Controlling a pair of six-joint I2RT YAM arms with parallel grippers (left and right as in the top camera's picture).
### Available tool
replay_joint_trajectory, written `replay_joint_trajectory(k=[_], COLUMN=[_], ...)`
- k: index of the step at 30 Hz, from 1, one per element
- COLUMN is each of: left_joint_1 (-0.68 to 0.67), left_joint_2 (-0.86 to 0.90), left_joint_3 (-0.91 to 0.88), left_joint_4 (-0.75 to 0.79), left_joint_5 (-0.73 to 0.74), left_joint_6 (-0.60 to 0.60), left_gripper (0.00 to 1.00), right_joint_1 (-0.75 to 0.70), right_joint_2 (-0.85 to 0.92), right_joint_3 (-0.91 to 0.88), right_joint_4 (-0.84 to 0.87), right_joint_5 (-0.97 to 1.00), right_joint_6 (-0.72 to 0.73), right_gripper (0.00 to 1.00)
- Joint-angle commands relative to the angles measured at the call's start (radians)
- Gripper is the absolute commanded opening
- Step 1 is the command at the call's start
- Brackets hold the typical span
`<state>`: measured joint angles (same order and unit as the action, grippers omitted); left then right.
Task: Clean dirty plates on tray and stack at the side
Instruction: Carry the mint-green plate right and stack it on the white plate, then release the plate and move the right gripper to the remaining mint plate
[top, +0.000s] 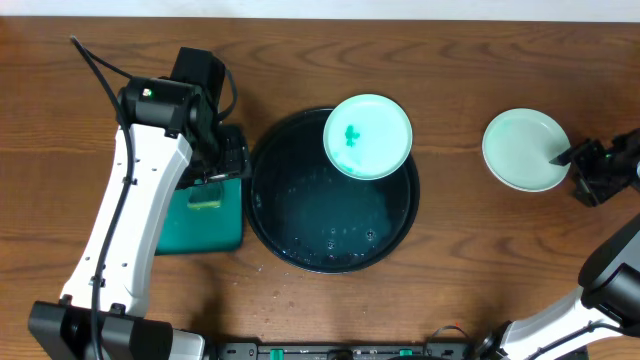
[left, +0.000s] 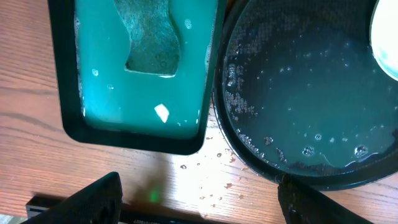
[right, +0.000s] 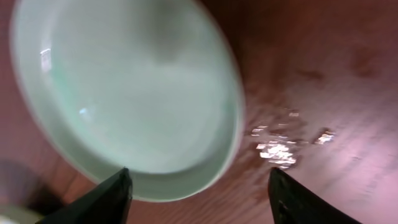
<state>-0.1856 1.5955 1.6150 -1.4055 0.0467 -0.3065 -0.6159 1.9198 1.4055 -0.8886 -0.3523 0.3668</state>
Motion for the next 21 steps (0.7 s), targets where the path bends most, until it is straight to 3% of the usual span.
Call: replay_joint_trajectory(k=[1,6,10,16,21], left_joint_1=[-0.001,-0.001,-0.001,-0.001,-0.001], left_joint_2=[0.002,0.002,0.002,0.002,0.002], left_joint_3=[0.006,0.006,0.006,0.006,0.006], left_joint_4=[0.0,0.0,0.0,0.0,0.0], left_joint_5=[-0.005,-0.005,-0.005,-0.005,-0.005], left_joint_6=[0.006,0.006,0.006,0.006,0.006], left_gripper=[0.81,0.81,0.81,0.81,0.81], right_joint_1=[0.012,0.089,0.204,0.404,0.531], right_joint_2=[-0.012,-0.035,-0.035,-0.035,-0.024], right_joint_3=[0.001,0.001,0.0,0.0,0.0], right_joint_4=[0.012,0.011,0.0,0.101,0.237], right_joint_5=[-0.225,-0.449,-0.395,-0.273,-0.126], right_joint_6=[-0.129,-0.366,-0.455,-0.447,-0.287], right_gripper=[0.66,0.67,0.71,0.77,0.83])
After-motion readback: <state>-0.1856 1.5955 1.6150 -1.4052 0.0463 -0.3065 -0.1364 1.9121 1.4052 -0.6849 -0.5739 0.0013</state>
